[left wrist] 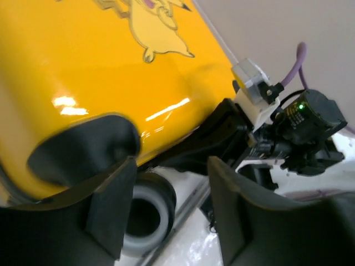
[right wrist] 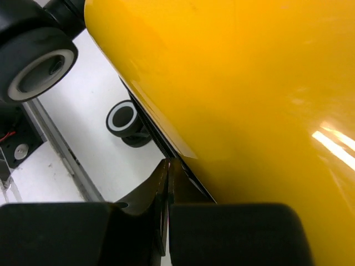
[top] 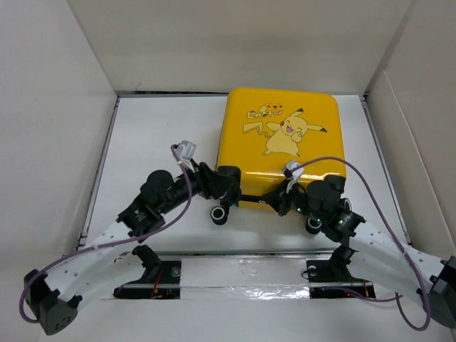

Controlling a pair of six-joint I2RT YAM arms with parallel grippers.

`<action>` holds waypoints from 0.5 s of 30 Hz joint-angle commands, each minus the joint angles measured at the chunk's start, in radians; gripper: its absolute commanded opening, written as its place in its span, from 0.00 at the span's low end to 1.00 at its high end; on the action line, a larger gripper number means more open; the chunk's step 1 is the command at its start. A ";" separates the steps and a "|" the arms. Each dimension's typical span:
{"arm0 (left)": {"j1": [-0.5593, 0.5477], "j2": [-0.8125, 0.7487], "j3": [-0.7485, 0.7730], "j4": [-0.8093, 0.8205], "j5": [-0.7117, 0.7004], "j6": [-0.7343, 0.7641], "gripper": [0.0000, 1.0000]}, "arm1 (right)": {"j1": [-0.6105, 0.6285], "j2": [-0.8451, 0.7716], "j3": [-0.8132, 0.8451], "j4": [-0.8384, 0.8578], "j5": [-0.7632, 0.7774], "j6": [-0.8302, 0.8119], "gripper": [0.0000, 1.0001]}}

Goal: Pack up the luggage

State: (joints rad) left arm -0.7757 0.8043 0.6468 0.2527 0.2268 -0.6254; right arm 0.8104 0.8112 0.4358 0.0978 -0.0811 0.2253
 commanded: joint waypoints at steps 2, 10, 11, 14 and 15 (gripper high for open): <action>-0.010 -0.149 -0.036 -0.251 -0.208 0.070 0.63 | -0.254 0.020 0.009 0.065 0.001 -0.040 0.00; -0.010 -0.136 -0.045 -0.333 -0.160 0.086 0.82 | -0.514 0.094 0.107 0.040 -0.129 -0.127 0.00; -0.010 -0.122 -0.053 -0.272 -0.141 0.081 0.83 | -0.540 0.095 0.112 0.037 -0.155 -0.127 0.00; -0.010 -0.018 -0.055 -0.135 -0.052 0.069 0.84 | -0.567 0.068 0.089 0.029 -0.218 -0.118 0.00; -0.010 0.008 -0.044 -0.103 -0.038 0.066 0.85 | -0.553 0.054 0.072 0.028 -0.223 -0.101 0.00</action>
State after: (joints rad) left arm -0.7792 0.7490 0.5991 -0.0044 0.1085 -0.5583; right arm 0.2874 0.8951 0.4919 0.0853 -0.3672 0.1673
